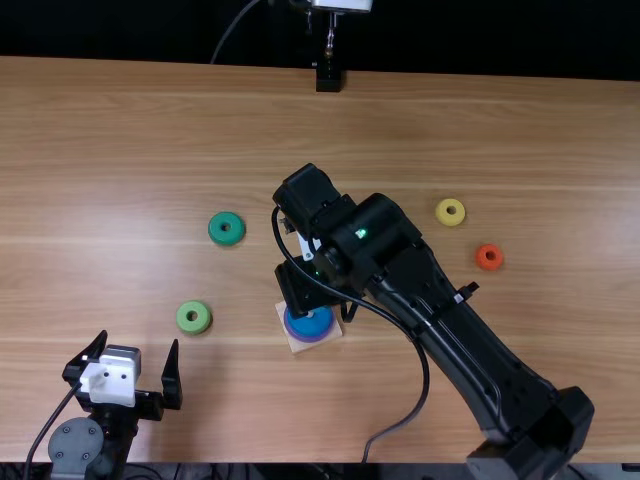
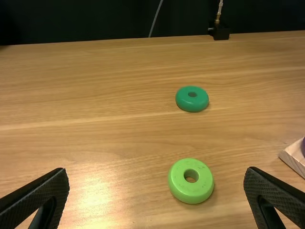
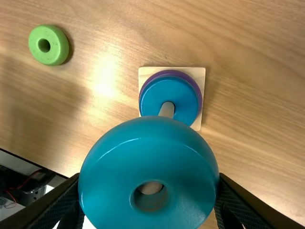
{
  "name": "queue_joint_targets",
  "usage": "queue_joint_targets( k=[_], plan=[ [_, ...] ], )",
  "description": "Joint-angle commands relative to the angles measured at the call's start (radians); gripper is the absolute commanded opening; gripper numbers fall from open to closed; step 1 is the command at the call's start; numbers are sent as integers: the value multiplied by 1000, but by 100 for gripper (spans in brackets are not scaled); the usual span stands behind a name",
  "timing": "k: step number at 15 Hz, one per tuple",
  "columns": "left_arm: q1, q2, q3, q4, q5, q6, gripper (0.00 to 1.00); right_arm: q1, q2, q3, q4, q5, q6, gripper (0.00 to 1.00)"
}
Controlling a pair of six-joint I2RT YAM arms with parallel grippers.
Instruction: Build the Hanoi tower: stack the rings onto the peg from bottom to top in this color order: purple, dark blue, light blue, dark green, light green, yellow, orange.
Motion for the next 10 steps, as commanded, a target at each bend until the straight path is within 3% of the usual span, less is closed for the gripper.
queue_joint_targets(
  k=[1,2,3,4,6,10],
  plan=[
    [11,-12,-105,-75,9,16,100,14,51,13,0,5,7,12],
    [11,-12,-105,-75,10,16,100,14,51,13,0,7,9,29],
    [11,-12,-105,-75,9,16,100,14,51,13,-4,7,26,57],
    [11,-12,-105,-75,9,16,100,14,52,13,-4,9,51,77],
    [11,-12,-105,-75,10,16,100,14,52,13,-4,9,66,100],
    [11,-12,-105,-75,9,16,100,14,51,13,-6,11,66,100]
  ],
)
